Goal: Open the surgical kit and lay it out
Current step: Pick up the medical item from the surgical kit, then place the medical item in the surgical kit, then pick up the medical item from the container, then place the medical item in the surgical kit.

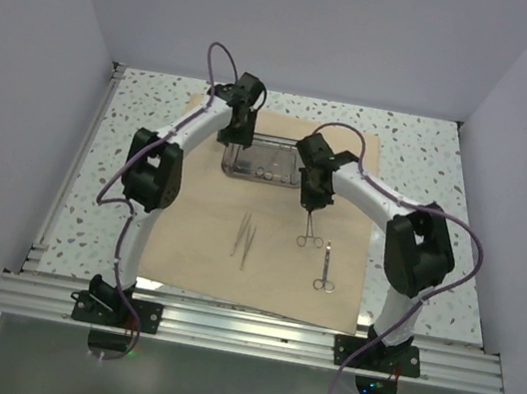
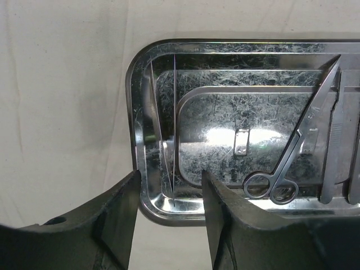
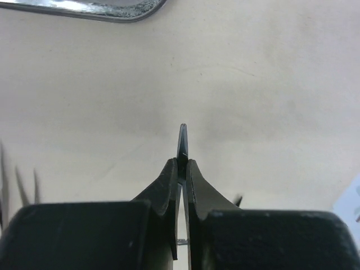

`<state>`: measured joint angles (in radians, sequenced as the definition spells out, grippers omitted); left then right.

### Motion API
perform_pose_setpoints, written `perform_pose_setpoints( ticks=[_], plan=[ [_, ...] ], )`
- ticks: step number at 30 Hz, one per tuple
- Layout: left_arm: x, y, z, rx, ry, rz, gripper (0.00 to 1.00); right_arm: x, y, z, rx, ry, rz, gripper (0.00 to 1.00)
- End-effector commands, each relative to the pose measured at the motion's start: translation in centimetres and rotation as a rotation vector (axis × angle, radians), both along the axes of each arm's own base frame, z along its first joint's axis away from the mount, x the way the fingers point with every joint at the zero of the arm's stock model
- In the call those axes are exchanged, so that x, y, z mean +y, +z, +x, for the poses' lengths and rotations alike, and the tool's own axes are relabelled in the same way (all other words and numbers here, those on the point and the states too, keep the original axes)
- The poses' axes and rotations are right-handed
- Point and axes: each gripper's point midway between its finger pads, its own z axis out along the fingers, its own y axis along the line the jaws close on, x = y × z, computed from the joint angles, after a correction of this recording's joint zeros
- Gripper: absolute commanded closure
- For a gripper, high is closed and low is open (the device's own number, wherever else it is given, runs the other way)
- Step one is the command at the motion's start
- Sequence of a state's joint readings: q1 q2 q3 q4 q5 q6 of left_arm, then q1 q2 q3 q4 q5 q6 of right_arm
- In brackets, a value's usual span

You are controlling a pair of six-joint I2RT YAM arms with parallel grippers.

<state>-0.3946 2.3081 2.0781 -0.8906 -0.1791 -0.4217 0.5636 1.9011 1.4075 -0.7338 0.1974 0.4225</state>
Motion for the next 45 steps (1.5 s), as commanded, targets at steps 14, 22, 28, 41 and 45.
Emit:
perform_pose_setpoints(
  ticks=[14,22,28,41,45],
  plan=[
    [0.2,-4.6,1.1,0.035,-0.008,0.009,0.53,-7.5,1.4,-13.3,0.063,-0.112,0.027,0.73],
    [0.1,-6.3,1.0,0.064,-0.012,0.016,0.71,-7.9,3.0,-12.3,0.004,-0.125,0.006,0.23],
    [0.1,-3.4,0.9,0.036,0.001,-0.002,1.0,-5.8,7.5,-7.3,-0.121,-0.103,0.031,0.17],
    [-2.1,3.8,-10.9,0.024,0.013,-0.18,1.0,3.4,9.6,9.2,-0.225,-0.118,0.111,0.16],
    [-4.4,2.3,-15.9,0.072,-0.034,-0.188,1.0,5.3,7.3,12.5,-0.197,-0.128,0.115,0.18]
  ],
)
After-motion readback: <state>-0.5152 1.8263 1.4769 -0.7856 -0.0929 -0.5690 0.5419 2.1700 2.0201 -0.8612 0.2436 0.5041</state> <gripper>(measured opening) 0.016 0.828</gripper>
